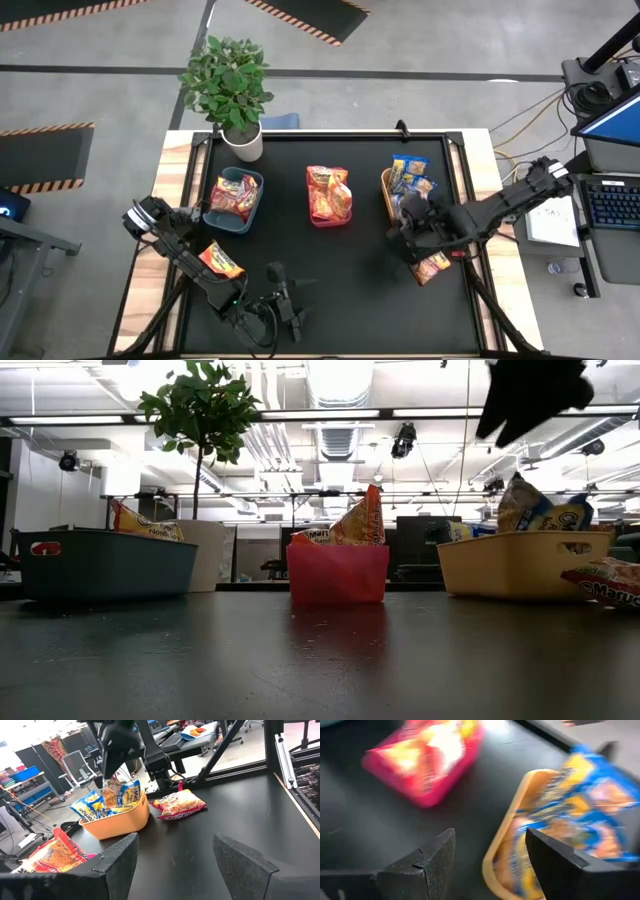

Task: Sort Maruchan noodles
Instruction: Put the red noodle pack into the blue bin

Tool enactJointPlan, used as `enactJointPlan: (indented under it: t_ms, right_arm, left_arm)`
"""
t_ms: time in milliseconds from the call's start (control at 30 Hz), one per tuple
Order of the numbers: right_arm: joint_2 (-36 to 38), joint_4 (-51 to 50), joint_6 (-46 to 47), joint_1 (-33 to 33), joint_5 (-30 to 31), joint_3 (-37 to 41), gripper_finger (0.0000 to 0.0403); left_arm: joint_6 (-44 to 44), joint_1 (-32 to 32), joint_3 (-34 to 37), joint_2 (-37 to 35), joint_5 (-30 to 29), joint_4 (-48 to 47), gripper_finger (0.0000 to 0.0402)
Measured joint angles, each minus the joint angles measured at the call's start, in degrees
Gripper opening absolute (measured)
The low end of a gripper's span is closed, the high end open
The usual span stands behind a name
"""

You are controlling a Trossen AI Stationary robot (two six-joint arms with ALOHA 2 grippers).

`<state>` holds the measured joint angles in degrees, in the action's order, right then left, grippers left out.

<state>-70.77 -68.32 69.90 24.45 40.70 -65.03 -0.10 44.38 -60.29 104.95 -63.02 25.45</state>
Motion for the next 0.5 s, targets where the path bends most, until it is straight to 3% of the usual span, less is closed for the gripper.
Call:
enactJointPlan:
  t_ms: [267,500]
  right_arm:
    - [-3.0,7.0,4.3,11.1,-5.0,-0.5,0.0189]
    - [-9.8,7.2,16.6,16.7,-13.2,3.1,0.0104]
  left_arm:
    - [0.9,0.0,0.0,0.0,0.0,-0.2,0.0239]
    - [4.4,0.9,0.0,-0.4,-1.1,-0.4,0.0239]
